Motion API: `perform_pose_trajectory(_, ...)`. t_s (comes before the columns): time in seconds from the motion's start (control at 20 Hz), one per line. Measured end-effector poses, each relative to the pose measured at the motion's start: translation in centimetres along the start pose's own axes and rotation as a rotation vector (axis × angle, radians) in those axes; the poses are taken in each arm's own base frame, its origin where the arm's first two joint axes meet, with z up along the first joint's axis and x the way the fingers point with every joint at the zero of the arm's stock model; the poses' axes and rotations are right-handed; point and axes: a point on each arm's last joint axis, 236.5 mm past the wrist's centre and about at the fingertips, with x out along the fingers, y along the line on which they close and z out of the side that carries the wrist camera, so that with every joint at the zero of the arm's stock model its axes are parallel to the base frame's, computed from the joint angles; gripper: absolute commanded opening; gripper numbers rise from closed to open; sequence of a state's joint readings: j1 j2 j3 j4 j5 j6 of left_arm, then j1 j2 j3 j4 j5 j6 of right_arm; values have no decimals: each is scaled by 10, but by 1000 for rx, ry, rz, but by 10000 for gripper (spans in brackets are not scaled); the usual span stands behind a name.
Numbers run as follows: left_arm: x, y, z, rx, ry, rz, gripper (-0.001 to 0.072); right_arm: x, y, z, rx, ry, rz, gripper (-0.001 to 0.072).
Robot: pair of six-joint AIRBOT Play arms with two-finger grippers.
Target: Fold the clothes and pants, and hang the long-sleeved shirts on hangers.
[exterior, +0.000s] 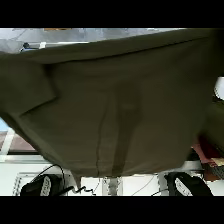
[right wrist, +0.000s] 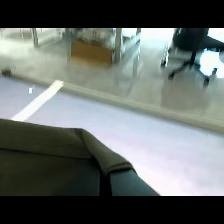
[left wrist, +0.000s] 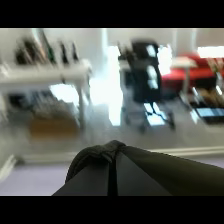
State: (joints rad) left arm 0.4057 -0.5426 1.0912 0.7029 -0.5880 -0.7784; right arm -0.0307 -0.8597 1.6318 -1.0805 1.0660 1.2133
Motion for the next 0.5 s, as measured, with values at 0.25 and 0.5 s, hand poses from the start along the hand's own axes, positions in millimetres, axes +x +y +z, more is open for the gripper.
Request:
perform_pose_trajectory(0.25, 100, -7, -178, -103, 420, -170, 14, 132, -49, -115, 145, 336, 31, 10)
perform_pose_trajectory(0.5, 150, -30, -331, -140, 663, -222, 15, 225, -82, -241, 277, 570, 32, 9)
